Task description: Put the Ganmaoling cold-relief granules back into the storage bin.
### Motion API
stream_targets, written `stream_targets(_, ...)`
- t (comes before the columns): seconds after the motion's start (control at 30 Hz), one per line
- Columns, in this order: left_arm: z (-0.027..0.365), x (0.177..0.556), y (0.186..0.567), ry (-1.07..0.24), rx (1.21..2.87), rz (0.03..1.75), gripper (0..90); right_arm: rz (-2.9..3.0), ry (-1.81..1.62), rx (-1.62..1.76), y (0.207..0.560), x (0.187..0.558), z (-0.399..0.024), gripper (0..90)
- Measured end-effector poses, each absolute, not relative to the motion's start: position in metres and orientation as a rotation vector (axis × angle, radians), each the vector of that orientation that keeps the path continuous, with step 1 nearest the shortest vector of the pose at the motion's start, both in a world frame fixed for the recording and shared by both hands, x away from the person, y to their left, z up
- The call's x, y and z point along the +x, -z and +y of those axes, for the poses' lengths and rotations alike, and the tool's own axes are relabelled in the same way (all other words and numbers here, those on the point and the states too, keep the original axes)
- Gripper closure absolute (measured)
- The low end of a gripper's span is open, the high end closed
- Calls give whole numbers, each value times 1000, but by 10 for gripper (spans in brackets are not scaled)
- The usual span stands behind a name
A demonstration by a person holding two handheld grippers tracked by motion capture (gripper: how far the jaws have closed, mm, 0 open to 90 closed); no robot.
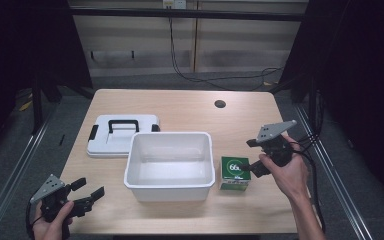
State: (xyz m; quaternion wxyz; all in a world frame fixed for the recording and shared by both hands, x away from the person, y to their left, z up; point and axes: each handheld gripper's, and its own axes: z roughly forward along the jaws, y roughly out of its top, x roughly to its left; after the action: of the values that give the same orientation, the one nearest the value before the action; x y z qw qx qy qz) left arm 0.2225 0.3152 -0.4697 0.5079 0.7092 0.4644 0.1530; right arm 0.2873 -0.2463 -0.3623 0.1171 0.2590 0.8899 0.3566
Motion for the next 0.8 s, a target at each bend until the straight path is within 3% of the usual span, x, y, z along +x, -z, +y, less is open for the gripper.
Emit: stream_targets(0.8, 316, 221, 469, -376, 1706, 1115, 162, 2926, -633, 507, 372, 331, -209, 121)
